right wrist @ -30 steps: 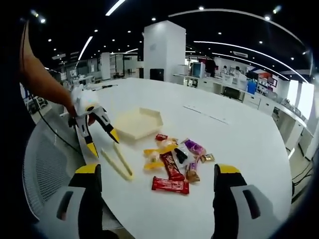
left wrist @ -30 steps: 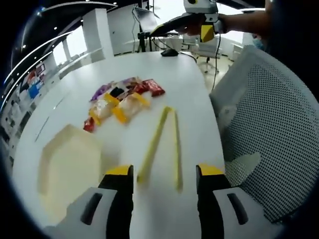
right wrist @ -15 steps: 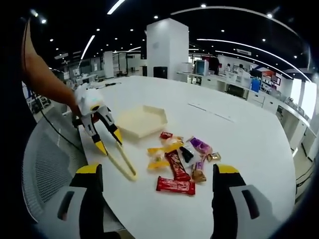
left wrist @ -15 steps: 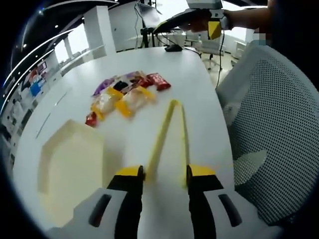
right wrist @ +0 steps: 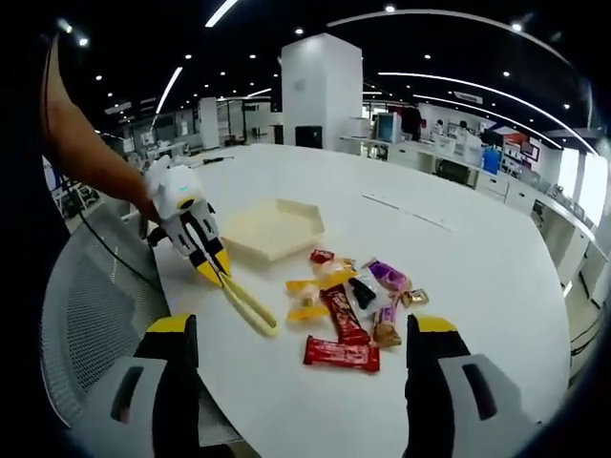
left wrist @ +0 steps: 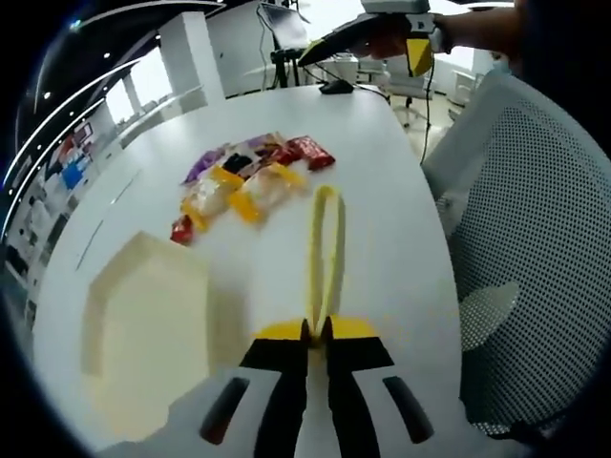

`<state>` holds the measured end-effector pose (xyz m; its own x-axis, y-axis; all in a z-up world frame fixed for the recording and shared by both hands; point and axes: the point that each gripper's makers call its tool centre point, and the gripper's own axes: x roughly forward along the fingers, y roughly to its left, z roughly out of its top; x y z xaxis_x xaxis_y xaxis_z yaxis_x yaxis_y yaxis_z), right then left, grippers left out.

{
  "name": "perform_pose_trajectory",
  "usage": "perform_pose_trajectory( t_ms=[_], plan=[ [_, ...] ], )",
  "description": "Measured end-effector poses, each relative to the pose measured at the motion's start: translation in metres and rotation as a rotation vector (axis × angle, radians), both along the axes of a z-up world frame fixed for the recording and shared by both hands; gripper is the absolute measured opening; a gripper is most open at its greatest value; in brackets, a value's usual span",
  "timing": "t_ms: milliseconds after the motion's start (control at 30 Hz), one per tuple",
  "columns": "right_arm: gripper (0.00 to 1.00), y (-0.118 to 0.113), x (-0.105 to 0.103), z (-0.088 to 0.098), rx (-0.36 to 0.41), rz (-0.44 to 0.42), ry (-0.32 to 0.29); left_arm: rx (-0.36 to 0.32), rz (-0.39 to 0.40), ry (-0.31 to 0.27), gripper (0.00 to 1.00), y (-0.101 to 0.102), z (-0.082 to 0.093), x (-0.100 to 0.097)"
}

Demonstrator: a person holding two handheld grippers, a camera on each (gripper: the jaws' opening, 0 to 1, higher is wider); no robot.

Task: Place the target food into the container with the food tongs after gripping and lifting it, then release it inside without dropping or visibly crushing the food.

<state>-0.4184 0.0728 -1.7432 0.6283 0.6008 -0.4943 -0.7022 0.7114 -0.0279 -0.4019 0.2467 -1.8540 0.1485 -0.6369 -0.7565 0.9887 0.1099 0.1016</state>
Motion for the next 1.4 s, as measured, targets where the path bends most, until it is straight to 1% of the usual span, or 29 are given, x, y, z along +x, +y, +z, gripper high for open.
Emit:
perform_pose_trajectory(
  t_ms=[133, 267, 367, 467, 500, 600, 633, 700, 733, 833, 967, 1033, 1067, 1133, 1233, 1300, 1367, 1400],
  plan=[
    [0.89, -0.001, -0.001, 0.0, -0.001, -0.002, 0.001, -0.006, 0.007, 0.006, 0.0, 0.0, 0.001, -0.001],
    [0.88, -0.002, -0.002, 0.0, -0.001, -0.005, 0.002, -0.034, 0.018, 0.017, 0.0, -0.001, 0.007, -0.004],
    [0.88, -0.002, -0.003, 0.001, -0.003, -0.005, 0.001, -0.067, 0.021, 0.024, 0.0, -0.004, 0.017, -0.005],
    [0.88, -0.003, -0.002, 0.003, -0.002, -0.004, -0.003, -0.091, 0.02, 0.052, 0.0, -0.006, 0.024, -0.006],
    [0.88, -0.003, -0.002, 0.003, -0.001, -0.004, -0.004, -0.092, 0.018, 0.049, 0.0, -0.006, 0.026, -0.006],
    [0.88, -0.004, 0.001, 0.006, -0.002, -0.005, -0.009, -0.129, 0.022, 0.04, 0.0, -0.009, 0.041, -0.004],
    [0.88, -0.004, 0.001, 0.007, -0.001, -0.005, -0.009, -0.134, 0.024, 0.04, 0.0, -0.009, 0.043, -0.003],
    [0.88, -0.005, 0.004, 0.013, 0.012, -0.009, -0.014, -0.185, 0.031, 0.037, 0.0, -0.012, 0.06, 0.0],
    [0.88, -0.005, 0.005, 0.015, 0.019, -0.009, -0.016, -0.2, 0.035, 0.035, 0.0, -0.013, 0.065, 0.001],
    [0.88, -0.004, 0.008, 0.03, 0.038, -0.002, -0.032, -0.264, 0.04, 0.024, 0.0, -0.016, 0.091, 0.007],
    [0.86, -0.002, 0.014, 0.049, 0.05, 0.02, -0.06, -0.333, 0.041, 0.022, 0.0, -0.018, 0.121, 0.013],
    [0.84, 0.001, 0.016, 0.059, 0.059, 0.038, -0.076, -0.359, 0.04, 0.018, 0.0, -0.018, 0.135, 0.016],
    [0.83, 0.002, 0.018, 0.065, 0.06, 0.046, -0.085, -0.364, 0.038, 0.017, 0.0, -0.017, 0.14, 0.018],
    [0.81, 0.004, 0.019, 0.072, 0.066, 0.058, -0.096, -0.386, 0.035, 0.006, 0.01, -0.017, 0.154, 0.021],
    [0.8, 0.008, 0.024, 0.086, 0.081, 0.062, -0.117, -0.434, 0.039, 0.012, 0.01, -0.016, 0.175, 0.025],
    [0.78, 0.01, 0.027, 0.096, 0.08, 0.064, -0.137, -0.451, 0.028, 0.007, 0.01, -0.016, 0.188, 0.026],
    [0.73, 0.008, 0.033, 0.105, 0.063, 0.055, -0.143, -0.463, 0.017, 0.001, 0.01, -0.015, 0.2, 0.028],
    [0.71, 0.007, 0.035, 0.11, 0.068, 0.056, -0.149, -0.471, 0.012, 0.0, 0.01, -0.014, 0.205, 0.028]
  ],
)
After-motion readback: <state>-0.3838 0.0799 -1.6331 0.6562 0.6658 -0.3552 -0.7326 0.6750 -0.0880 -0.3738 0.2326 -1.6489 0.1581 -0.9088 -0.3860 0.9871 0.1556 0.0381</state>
